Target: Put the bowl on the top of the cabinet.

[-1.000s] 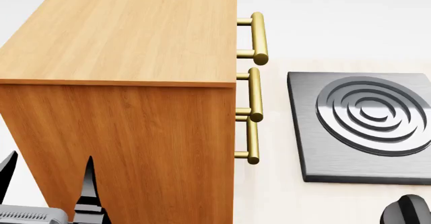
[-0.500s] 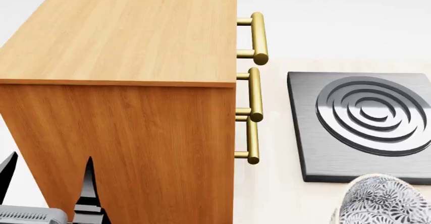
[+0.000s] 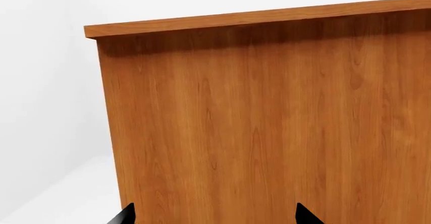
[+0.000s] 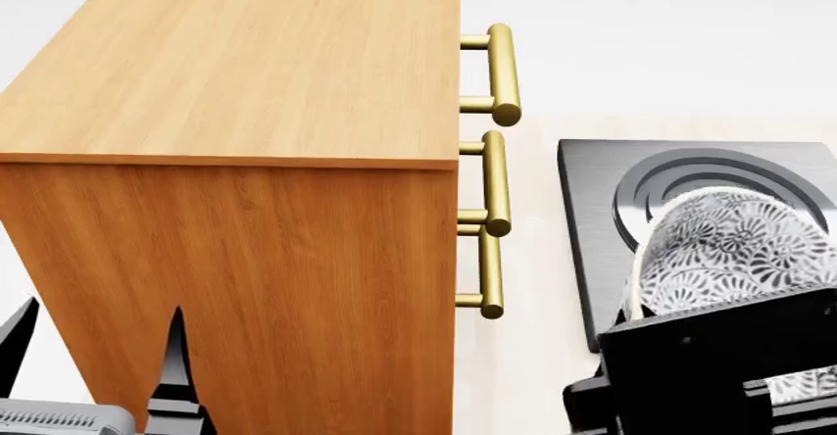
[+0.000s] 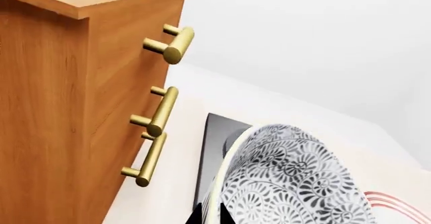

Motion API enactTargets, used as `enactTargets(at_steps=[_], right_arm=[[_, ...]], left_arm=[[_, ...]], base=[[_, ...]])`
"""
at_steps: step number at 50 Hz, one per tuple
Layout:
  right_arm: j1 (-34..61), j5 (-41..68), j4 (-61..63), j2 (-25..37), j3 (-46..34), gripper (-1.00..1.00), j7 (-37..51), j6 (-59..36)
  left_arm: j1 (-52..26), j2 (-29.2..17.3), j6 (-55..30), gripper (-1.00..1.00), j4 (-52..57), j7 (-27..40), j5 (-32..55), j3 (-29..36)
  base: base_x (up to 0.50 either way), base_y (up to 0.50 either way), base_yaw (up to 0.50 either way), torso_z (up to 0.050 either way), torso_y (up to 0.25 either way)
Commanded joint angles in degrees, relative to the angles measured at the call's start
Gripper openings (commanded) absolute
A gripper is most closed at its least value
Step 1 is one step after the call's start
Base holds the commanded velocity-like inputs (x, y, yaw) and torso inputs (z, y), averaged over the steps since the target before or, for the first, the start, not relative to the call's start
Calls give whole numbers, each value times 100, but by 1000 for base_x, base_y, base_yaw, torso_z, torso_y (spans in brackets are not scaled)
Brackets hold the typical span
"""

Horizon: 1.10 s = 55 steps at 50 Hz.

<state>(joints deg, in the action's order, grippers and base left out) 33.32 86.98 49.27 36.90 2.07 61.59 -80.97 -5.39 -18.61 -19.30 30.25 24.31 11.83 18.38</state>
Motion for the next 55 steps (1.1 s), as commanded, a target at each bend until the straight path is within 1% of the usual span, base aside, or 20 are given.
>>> enactTargets(at_steps=[1,6,8,14,23,34,40,48,55], right_arm=[[1785,1078,-846,-70,-741,-100,1124,-227],[2586,1393,-1281,-161,-1187,-100,1457,-223],[2719,1360,-1377,-197,-1270,-100,1451,-230],[3176,857,-1739,-410,-1524,-100,1114,-334],[4202,804,-2497,-754,-2010,-100,1179,-421],[5445,362,-3251,-1179,-2600,-100,750,-553],[6124,412,-3749,-1399,-2532,-100,794,-354],[7043,566,-4433,-1787,-2713,-100,1062,-360],[7373,504,-4684,-2008,-2865,-100,981,-271]], left_arm=[[-9,-9,45,100,-68,2,19,13],[-13,-9,53,100,-78,6,28,25],[-8,-17,56,100,-70,7,39,18],[4,-26,121,100,-137,-1,63,2],[-17,-26,166,100,-200,-17,83,21],[-69,-16,162,100,-232,-20,89,76],[-85,-23,179,100,-278,-24,89,90],[-123,-2,177,100,-335,-26,92,138],[-128,3,173,100,-356,-11,94,162]], base=[[0,0,0,0,0],[0,0,0,0,0],[0,0,0,0,0],[0,0,0,0,2],[0,0,0,0,0],[0,0,0,0,1],[0,0,0,0,0],[0,0,0,0,0],[0,0,0,0,1]])
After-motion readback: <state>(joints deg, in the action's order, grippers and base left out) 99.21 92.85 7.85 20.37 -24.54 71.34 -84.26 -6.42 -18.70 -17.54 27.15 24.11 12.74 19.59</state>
